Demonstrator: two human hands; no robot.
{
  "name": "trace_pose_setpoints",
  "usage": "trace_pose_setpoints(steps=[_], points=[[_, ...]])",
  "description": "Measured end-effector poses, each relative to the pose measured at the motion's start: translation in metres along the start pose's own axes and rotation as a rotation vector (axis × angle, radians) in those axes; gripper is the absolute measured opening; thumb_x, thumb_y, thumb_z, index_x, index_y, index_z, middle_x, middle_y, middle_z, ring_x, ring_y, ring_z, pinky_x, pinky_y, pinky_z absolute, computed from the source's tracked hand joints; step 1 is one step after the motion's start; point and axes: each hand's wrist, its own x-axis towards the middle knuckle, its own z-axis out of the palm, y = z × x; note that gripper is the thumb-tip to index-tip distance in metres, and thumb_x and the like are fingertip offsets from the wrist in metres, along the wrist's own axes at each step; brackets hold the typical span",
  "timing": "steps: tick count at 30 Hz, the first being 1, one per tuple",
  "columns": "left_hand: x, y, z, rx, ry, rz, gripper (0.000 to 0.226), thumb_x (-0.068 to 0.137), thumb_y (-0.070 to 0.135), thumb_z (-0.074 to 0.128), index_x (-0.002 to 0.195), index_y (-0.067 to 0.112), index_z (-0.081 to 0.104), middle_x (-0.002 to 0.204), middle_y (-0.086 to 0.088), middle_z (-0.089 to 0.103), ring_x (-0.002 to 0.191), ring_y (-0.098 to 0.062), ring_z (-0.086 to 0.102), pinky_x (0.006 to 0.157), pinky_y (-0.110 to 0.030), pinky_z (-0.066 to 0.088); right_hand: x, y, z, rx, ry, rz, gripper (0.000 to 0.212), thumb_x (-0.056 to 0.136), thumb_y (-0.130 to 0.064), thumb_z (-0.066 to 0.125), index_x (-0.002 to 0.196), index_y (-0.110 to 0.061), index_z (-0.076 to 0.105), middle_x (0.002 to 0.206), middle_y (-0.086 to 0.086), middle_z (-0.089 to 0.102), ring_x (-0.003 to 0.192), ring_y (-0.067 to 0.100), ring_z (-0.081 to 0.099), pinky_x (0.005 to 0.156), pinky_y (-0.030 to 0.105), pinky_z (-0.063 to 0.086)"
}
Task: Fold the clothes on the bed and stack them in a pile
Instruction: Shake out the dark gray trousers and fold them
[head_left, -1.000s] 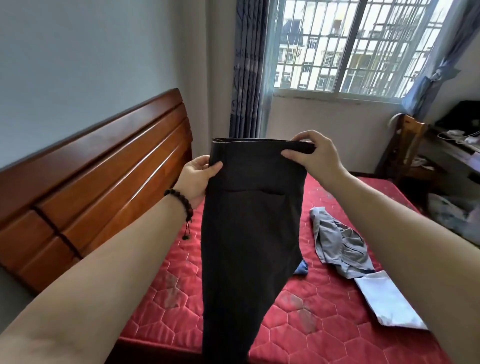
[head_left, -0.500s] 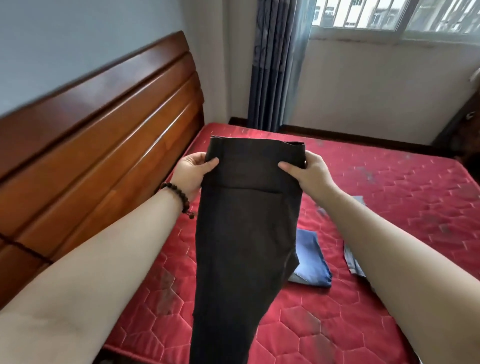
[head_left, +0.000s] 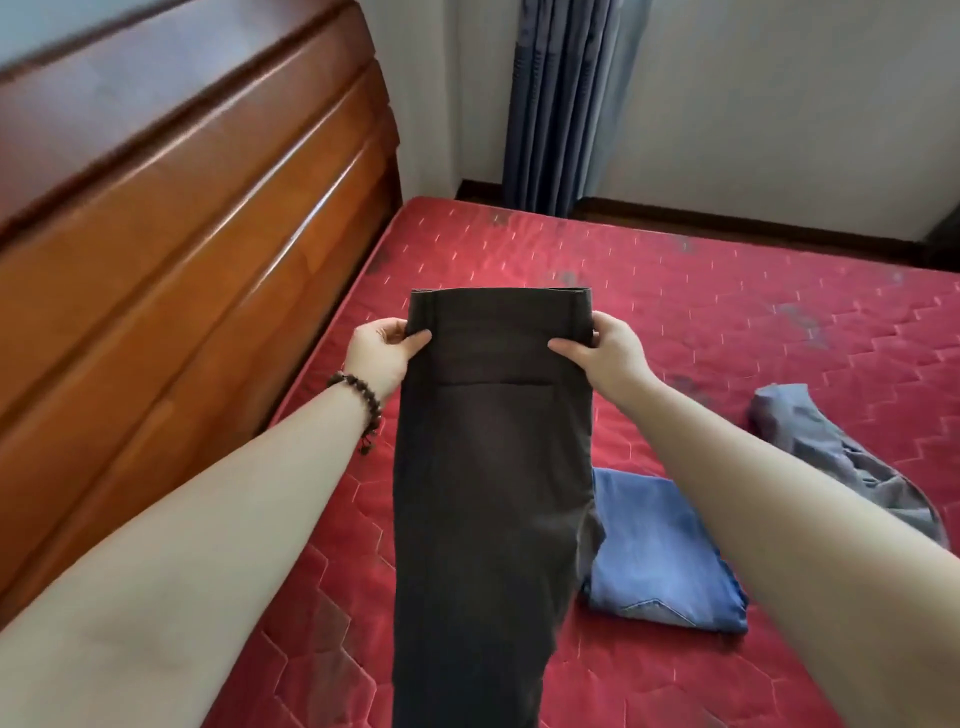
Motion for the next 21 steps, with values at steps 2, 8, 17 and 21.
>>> trace_pose_setpoints(steps=[2, 8, 17, 21], points=[[0.032, -0.032, 0.006, 0.077, 0.004, 0.005, 0.006, 0.085, 0.013, 0.07, 0.081, 0.01, 0.066, 0.084, -0.007, 0.07, 0.077, -0.018, 0.064, 0.076, -0.029, 0.053, 0.028, 0.023, 0.026, -0.048, 0.027, 0.038, 0.027, 0.078, -0.026, 0.077, 0.097, -0.013, 0.064, 0.088, -0.004, 0.064, 0.081, 0.016, 0.059, 0.064, 0.023, 0.044], [0.115, -0.142, 0.025, 0.174, -0.045, -0.068, 0.008, 0.085, 0.016, 0.071, 0.079, 0.013, 0.067, 0.075, 0.004, 0.067, 0.072, -0.01, 0.062, 0.064, -0.016, 0.047, 0.098, 0.104, 0.096, -0.137, -0.075, 0.153, 0.025, 0.08, -0.017, 0.075, 0.102, -0.008, 0.066, 0.101, 0.007, 0.07, 0.091, 0.023, 0.065, 0.081, 0.035, 0.052], [0.178, -0.287, 0.081, 0.424, -0.107, -0.206, 0.058, 0.093, 0.024, 0.06, 0.142, 0.004, 0.038, 0.146, -0.016, 0.042, 0.136, -0.027, 0.039, 0.114, -0.036, 0.029, 0.143, 0.232, 0.187, -0.359, -0.08, 0.257, 0.07, 0.091, -0.03, 0.062, 0.149, -0.01, 0.027, 0.148, 0.009, 0.042, 0.137, 0.027, 0.036, 0.11, 0.036, 0.031], [0.162, -0.336, 0.106, 0.916, -0.284, 0.094, 0.071, 0.097, 0.04, 0.046, 0.152, 0.012, 0.012, 0.161, -0.011, -0.001, 0.148, -0.024, -0.006, 0.12, -0.037, 0.0, 0.124, 0.279, 0.23, -0.767, -0.206, 0.019, 0.067, 0.097, -0.035, 0.045, 0.154, -0.019, 0.012, 0.162, 0.001, 0.001, 0.148, 0.021, -0.005, 0.118, 0.048, 0.002]])
